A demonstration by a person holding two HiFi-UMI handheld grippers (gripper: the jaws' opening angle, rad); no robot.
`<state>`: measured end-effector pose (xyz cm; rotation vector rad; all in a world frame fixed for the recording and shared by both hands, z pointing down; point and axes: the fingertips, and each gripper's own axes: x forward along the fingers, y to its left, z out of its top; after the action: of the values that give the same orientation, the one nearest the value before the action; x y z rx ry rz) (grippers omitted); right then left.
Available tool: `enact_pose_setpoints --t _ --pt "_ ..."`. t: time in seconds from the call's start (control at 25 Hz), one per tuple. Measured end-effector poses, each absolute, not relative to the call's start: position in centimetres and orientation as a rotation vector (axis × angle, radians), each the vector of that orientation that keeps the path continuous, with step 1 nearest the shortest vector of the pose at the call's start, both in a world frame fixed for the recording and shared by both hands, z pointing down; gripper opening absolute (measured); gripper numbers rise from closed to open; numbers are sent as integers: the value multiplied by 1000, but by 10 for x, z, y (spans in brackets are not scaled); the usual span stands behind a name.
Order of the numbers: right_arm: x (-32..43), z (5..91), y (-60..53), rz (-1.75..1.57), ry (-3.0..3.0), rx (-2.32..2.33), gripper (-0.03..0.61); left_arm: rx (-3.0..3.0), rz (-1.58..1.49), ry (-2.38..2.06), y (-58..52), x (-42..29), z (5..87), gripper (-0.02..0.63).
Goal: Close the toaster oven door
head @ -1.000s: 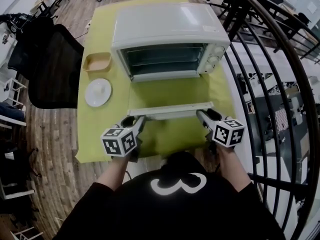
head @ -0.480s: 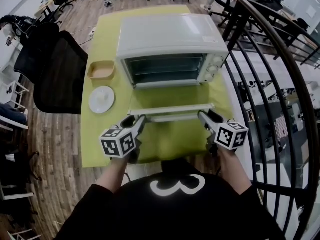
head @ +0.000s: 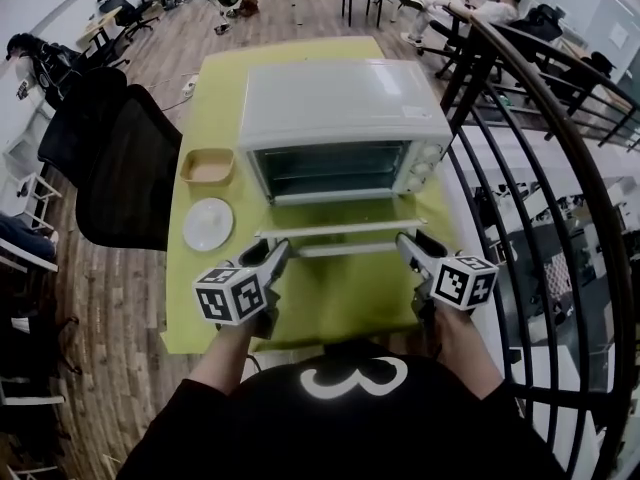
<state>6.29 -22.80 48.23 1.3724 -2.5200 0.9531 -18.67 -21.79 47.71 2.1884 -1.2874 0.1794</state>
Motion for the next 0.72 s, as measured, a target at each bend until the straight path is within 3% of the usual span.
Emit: enact_pose_setpoints --t 0.72 --pt "60 440 -256 1043 -2619 1340 161 2181 24 -1256 -247 -194 436 160"
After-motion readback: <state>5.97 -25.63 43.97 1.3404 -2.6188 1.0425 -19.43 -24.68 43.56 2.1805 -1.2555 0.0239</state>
